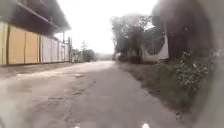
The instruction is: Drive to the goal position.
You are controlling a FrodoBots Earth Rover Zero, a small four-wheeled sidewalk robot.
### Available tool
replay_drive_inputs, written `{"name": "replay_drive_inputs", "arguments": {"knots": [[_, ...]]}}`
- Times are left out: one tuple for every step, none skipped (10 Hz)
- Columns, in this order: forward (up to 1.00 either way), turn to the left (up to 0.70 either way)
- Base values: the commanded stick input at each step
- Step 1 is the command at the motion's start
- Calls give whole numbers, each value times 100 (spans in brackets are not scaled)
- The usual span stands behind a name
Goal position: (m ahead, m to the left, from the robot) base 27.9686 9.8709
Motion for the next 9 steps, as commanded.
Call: {"name": "replay_drive_inputs", "arguments": {"knots": [[85, 0], [85, 0], [85, 0], [85, 0], [85, 0], [85, 0], [85, 0], [85, 0], [85, 0]]}}
